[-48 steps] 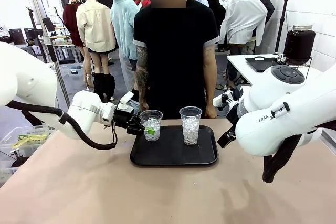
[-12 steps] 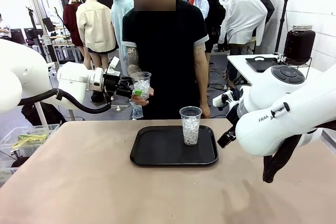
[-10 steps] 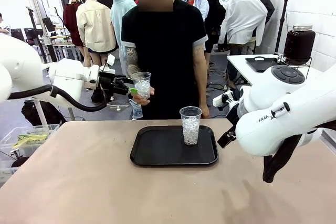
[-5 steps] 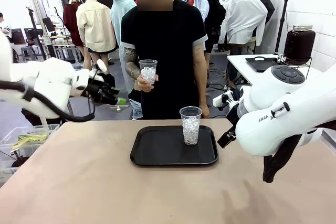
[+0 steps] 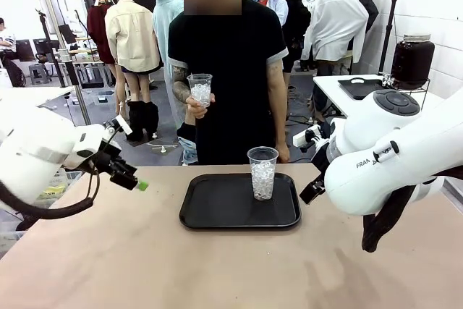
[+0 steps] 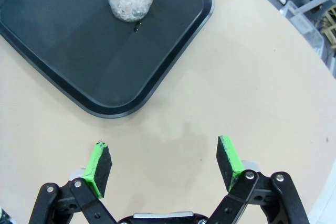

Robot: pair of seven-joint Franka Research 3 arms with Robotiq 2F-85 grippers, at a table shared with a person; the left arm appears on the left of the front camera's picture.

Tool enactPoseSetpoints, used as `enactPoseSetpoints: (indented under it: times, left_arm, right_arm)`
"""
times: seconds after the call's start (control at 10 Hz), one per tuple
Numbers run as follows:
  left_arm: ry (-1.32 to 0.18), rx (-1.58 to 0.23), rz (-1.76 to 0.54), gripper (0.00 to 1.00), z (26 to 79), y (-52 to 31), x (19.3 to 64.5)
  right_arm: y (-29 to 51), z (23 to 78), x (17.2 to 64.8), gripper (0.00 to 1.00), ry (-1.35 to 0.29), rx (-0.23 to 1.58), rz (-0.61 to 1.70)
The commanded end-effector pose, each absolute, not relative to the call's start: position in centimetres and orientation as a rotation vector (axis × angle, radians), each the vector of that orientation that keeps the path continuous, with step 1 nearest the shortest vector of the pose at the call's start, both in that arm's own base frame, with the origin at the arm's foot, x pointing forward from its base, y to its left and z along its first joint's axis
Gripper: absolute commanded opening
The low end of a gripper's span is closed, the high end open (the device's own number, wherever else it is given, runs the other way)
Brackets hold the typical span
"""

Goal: Pour the drink into the iced cup.
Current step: Pick up the iced cup indicated by the human and present it to them.

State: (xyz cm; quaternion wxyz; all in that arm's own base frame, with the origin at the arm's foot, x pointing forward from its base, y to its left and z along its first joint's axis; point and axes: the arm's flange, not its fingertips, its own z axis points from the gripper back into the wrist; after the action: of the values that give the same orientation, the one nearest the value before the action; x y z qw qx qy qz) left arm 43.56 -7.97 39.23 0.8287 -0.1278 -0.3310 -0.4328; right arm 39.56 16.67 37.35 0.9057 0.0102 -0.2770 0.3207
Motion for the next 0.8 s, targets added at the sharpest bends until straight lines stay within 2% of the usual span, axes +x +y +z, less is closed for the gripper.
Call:
enactPoseSetpoints:
  times: [0.0, 0.1, 0.2, 0.7]
  left_arm:
    - [-0.674, -0.267, -0.883, 1.00, 41.2, -8.1, 42.2]
    - [-0.640, -0.272, -0.923, 1.00, 40.3, -8.6, 42.3]
    - [-0.680, -0.262, -0.896, 1.00, 39.5, -7.7, 42.7]
    - [-0.680, -0.262, -0.896, 1.00, 39.5, -7.7, 42.7]
  right_arm:
    - [16.7, 37.3, 39.5, 1.00, -0.572, 0.022, 0.663]
    - [16.7, 37.3, 39.5, 1.00, -0.572, 0.022, 0.663]
    - [16.7, 37.3, 39.5, 1.00, -0.572, 0.022, 0.663]
    - [16.7, 37.3, 39.5, 1.00, -0.572, 0.022, 0.663]
